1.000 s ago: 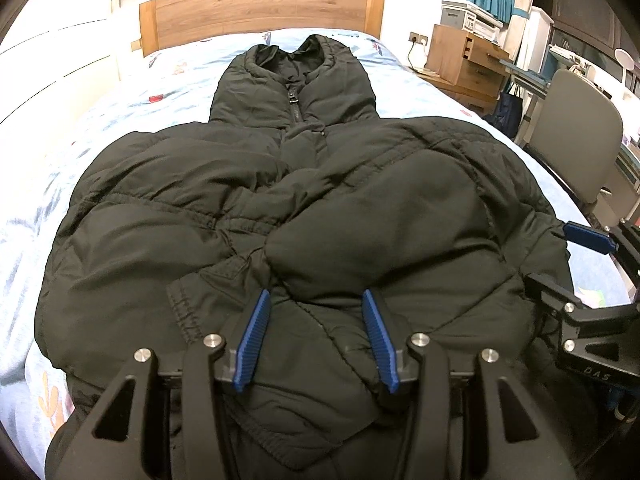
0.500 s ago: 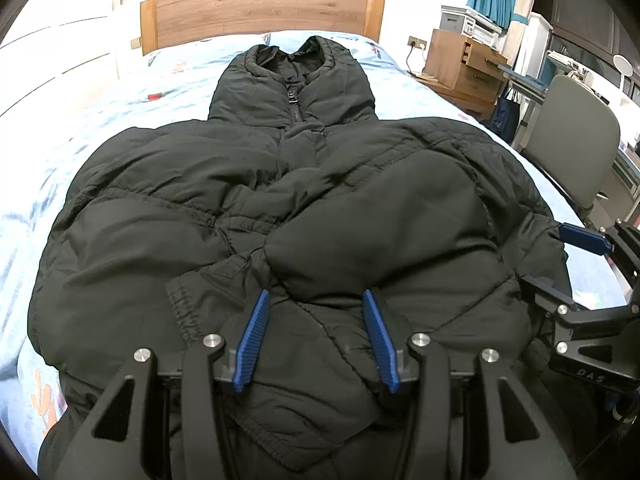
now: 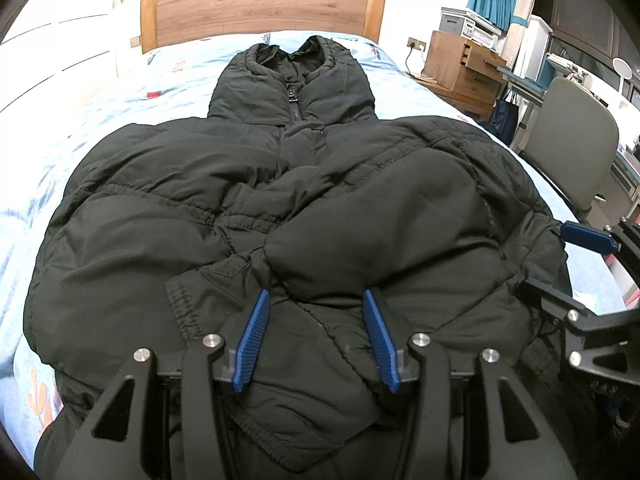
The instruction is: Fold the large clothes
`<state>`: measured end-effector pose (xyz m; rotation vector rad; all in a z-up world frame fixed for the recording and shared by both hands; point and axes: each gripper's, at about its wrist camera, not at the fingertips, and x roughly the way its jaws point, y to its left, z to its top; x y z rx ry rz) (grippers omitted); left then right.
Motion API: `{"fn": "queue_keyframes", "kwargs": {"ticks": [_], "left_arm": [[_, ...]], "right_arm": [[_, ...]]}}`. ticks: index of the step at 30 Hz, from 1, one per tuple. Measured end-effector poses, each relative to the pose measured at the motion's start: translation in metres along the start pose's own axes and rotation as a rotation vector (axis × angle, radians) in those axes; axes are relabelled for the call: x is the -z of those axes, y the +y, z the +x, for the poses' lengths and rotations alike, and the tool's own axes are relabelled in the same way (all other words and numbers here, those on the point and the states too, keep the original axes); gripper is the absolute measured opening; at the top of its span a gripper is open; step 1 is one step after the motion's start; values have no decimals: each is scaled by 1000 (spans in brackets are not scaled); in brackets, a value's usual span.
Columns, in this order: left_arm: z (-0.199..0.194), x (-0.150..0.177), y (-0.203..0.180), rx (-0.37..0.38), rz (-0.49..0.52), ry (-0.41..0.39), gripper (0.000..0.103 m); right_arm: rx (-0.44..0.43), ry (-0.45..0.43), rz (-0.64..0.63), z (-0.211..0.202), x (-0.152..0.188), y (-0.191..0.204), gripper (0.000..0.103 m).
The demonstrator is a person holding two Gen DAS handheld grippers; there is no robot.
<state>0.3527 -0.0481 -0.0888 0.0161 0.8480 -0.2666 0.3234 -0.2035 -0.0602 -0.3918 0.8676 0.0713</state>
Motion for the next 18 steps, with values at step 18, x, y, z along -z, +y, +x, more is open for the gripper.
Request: {"fn": "queue_keyframes", "kwargs": {"ticks": [18], "left_arm": [[1, 1, -1, 4, -2, -3, 48]], "right_arm": [[7, -17, -99, -22, 4, 29, 77]]}}
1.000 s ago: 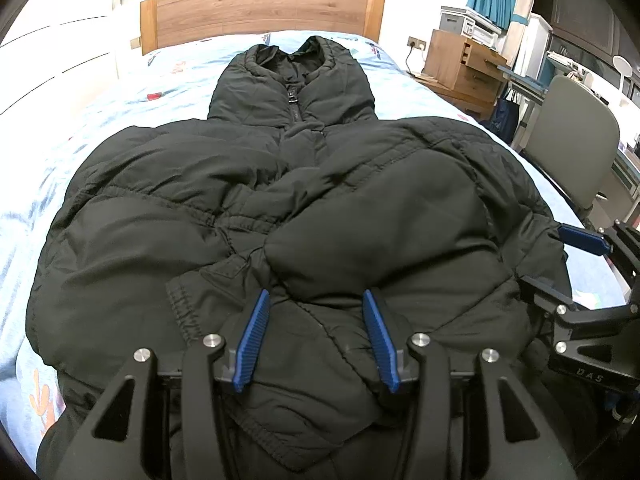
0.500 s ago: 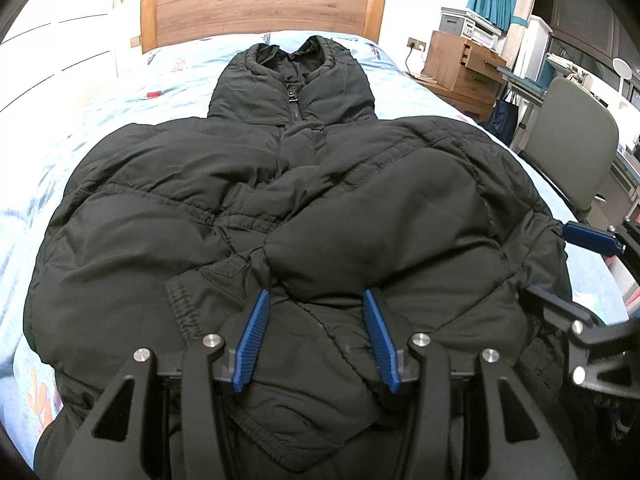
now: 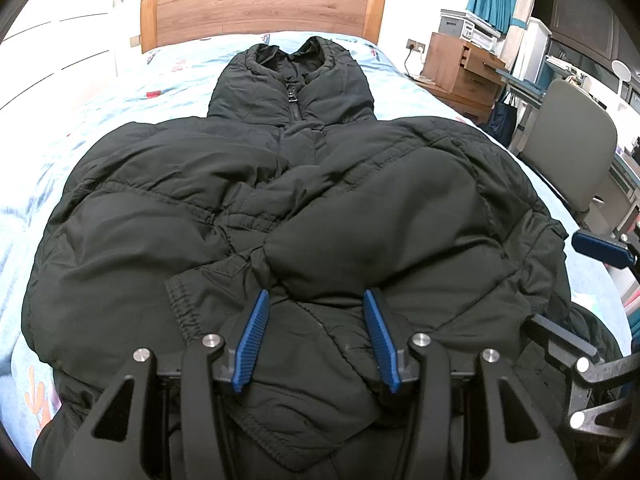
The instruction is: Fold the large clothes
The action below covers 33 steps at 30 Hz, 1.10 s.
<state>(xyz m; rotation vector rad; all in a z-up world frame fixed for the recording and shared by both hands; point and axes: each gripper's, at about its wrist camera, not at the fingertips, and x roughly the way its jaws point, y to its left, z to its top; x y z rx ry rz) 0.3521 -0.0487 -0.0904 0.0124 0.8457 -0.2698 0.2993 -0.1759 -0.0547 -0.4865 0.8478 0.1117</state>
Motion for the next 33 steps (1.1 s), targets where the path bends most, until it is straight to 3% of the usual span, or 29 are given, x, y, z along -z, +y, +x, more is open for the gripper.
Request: {"fn": "queue_keyframes", "kwargs": {"ticks": [19, 33], "left_arm": [[0, 0, 1, 5, -3, 2, 48], [0, -2, -3, 23, -14, 8, 48]], "right_arm": [[-9, 18, 1, -11, 2, 1, 77], [-89, 6, 19, -22, -14, 4, 77]]}}
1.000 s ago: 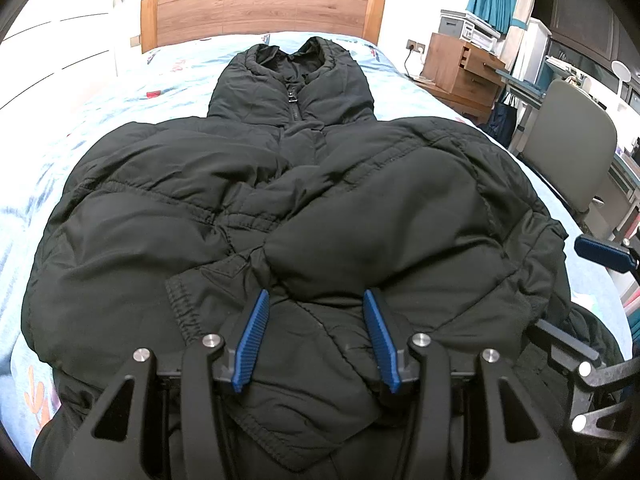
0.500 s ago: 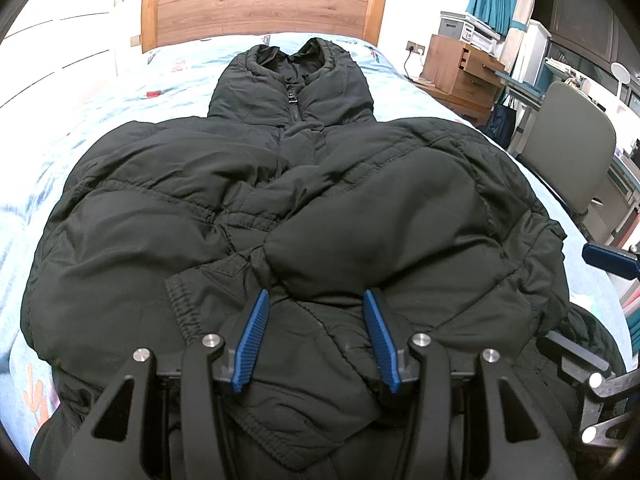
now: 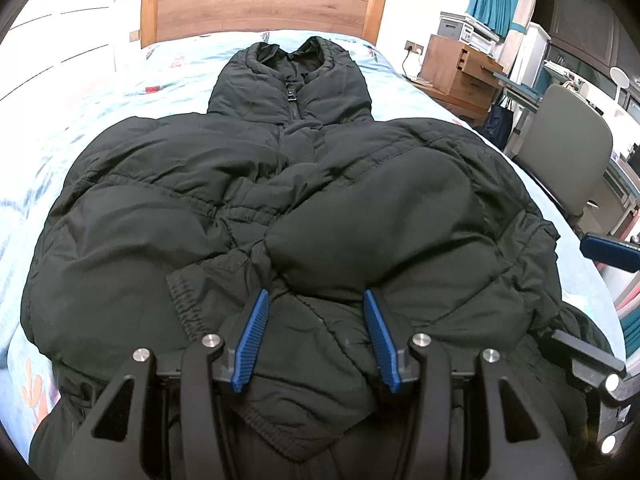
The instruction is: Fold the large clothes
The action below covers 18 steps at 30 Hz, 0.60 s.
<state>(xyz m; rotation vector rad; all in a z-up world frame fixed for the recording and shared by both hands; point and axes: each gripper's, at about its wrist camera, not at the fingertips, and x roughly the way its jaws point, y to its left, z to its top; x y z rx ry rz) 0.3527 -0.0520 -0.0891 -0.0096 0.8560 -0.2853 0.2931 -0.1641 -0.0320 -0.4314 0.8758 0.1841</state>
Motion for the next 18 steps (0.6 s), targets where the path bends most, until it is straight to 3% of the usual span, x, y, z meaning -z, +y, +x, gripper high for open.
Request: {"fn": "queue_keyframes", "kwargs": {"ticks": [11, 15, 18], "left_arm": [[0, -1, -4, 26, -18, 1, 48], [2, -1, -2, 24, -16, 3, 48], [3, 0, -3, 23, -15, 8, 48]], "right_arm": [[-56, -27, 62, 12, -20, -7, 77], [-113, -28, 145, 34, -20, -23, 79], [-88, 25, 170, 60, -11, -32, 79]]}}
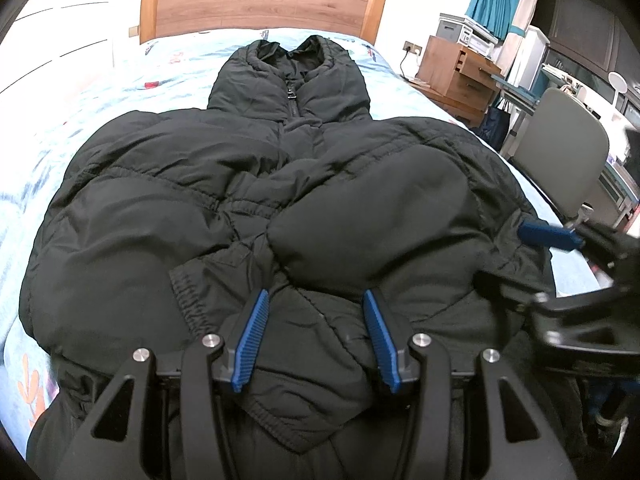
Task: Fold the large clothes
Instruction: 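Grasp the jacket hem with both grippers and lift it toward the hood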
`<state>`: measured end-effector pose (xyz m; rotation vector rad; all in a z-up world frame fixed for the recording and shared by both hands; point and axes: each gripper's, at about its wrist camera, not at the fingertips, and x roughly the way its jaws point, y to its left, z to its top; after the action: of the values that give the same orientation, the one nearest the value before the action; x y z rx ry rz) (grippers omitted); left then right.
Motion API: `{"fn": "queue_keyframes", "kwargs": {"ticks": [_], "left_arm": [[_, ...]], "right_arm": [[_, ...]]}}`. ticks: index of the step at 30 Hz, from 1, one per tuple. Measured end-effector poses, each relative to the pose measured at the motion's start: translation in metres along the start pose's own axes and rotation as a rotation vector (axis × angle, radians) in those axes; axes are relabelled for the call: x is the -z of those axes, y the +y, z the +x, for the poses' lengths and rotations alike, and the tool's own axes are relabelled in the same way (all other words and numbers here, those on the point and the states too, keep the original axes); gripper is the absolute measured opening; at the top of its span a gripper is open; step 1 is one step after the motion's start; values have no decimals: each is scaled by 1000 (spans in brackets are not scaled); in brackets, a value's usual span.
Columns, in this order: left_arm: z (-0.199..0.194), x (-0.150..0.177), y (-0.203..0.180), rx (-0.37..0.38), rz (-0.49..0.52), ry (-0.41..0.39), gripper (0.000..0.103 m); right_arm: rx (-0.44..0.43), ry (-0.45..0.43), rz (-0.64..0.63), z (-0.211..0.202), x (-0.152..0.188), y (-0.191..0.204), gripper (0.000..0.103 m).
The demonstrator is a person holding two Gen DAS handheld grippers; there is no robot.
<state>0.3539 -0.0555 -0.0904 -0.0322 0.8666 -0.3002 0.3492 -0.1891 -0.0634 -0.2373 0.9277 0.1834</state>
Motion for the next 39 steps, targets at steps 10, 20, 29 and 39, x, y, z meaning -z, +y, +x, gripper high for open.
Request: {"fn": "queue_keyframes", "kwargs": {"ticks": [10, 20, 29, 39], "left_arm": [[-13, 1, -13, -34, 6, 29, 48], [-55, 29, -1, -75, 32, 66, 48], [-118, 52, -5, -89, 53, 18, 48], [-179, 68, -6, -96, 64, -49, 48]], "right_arm": [[33, 36, 54, -7, 20, -21, 80], [75, 44, 75, -50, 34, -18, 80], [98, 5, 79, -98, 34, -4, 82], [102, -23, 98, -146, 48, 8, 84]]}}
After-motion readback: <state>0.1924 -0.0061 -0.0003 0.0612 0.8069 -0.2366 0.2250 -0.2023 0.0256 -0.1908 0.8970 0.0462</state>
